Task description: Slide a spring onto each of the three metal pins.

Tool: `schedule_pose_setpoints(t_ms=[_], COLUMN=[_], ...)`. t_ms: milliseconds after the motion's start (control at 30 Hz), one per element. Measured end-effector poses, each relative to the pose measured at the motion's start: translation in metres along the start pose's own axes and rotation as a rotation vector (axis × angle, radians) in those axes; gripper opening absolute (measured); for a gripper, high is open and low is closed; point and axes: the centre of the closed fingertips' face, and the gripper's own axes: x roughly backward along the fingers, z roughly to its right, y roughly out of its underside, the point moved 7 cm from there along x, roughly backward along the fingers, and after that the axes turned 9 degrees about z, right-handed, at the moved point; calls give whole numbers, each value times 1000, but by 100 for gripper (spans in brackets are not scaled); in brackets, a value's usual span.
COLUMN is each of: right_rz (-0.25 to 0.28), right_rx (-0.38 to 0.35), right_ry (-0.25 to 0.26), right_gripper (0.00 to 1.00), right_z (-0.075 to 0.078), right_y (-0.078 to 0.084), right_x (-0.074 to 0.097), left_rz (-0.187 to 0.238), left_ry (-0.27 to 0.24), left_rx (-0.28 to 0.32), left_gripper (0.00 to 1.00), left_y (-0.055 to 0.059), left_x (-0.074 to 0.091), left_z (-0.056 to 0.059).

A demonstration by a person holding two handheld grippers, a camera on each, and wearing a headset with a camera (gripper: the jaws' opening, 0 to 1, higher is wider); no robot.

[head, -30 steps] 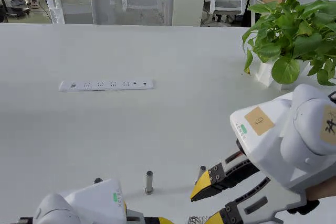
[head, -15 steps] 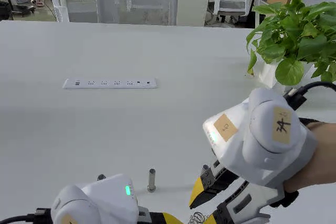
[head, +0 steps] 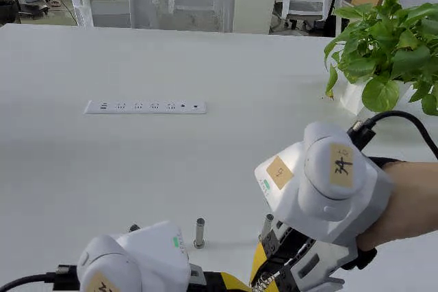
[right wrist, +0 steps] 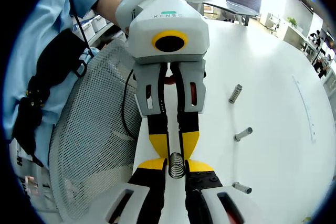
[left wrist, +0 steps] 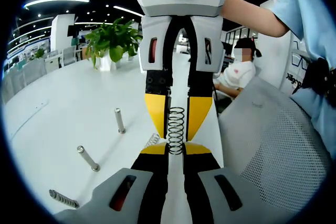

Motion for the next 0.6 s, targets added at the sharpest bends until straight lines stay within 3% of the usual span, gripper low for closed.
schedule_pose_setpoints(t_ms=[600], right_rz=[6], right_rx=[-30], right_ry=[-3], right_gripper=[7], right_z=[-1], right_y=[-1], right_x=[0], left_rz=[11], left_ry=[-2], left_rx=[7], left_gripper=[6], left_y=[0], left_x=[0], left_z=[1])
